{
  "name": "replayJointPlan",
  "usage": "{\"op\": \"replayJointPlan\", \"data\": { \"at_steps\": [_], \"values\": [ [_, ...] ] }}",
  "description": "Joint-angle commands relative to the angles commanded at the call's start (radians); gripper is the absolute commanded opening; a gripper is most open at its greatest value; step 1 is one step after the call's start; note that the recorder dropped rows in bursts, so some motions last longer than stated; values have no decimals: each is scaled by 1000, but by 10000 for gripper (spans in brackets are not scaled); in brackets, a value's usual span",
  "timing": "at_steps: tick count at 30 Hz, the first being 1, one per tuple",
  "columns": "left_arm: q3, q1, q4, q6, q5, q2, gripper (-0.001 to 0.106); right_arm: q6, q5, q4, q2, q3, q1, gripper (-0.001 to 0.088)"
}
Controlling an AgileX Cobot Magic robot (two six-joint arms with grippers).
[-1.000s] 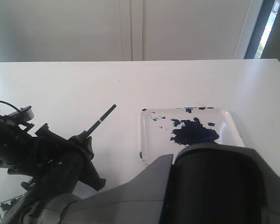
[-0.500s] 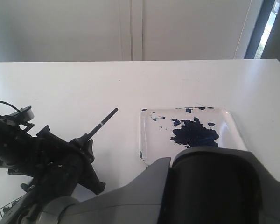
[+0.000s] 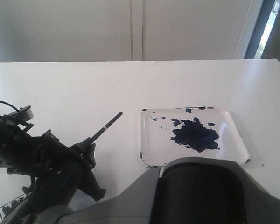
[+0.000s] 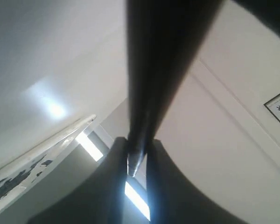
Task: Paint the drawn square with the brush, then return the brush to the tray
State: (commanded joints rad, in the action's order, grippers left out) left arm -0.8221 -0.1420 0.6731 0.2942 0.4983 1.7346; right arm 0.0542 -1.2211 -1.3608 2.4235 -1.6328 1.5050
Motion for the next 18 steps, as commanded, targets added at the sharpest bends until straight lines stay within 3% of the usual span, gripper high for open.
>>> {"op": "replayJointPlan", "data": {
  "at_steps": [7,18],
  "values": [
    [0,0,0,0,-20,0,479,0,0,36,-53,0,27,0],
    [0,8,0,-7,-130,-79,479,-109,0,217,-202,24,27,0]
  ]
}}
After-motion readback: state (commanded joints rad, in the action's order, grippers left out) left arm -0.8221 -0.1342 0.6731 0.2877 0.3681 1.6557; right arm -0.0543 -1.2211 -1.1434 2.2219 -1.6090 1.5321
